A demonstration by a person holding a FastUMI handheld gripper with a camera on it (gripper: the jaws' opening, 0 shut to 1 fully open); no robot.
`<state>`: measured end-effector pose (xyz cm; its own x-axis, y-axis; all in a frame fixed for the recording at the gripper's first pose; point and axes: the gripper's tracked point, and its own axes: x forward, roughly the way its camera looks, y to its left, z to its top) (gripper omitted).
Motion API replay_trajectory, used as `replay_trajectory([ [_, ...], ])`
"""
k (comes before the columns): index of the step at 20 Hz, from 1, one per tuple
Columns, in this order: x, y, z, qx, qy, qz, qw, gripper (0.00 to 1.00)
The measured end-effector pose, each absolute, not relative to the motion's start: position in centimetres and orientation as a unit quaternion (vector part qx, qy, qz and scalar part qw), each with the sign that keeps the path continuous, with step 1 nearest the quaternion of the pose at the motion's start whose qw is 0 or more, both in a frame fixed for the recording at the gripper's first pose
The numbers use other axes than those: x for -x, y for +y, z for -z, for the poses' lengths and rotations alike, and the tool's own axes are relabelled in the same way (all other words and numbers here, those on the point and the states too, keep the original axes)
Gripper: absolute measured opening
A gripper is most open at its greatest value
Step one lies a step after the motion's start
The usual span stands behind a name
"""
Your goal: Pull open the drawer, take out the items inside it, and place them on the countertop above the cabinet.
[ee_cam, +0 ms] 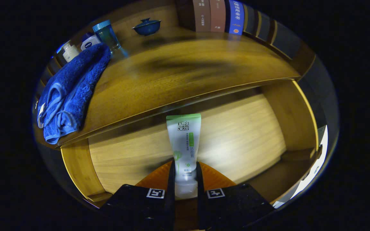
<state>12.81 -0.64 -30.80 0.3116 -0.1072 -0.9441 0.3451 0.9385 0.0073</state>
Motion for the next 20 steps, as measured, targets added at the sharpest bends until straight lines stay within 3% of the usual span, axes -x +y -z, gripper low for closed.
replay_trajectory([
  [10, -9.6, 0.9, 21.1, -0.097, 0.561, 0.165, 0.806, 0.32],
  [16, -14.4, 1.2, 15.8, -0.084, 0.509, 0.132, 0.846, 0.32],
  [20, -19.2, 1.2, 16.9, -0.054, 0.505, 0.097, 0.856, 0.32],
])
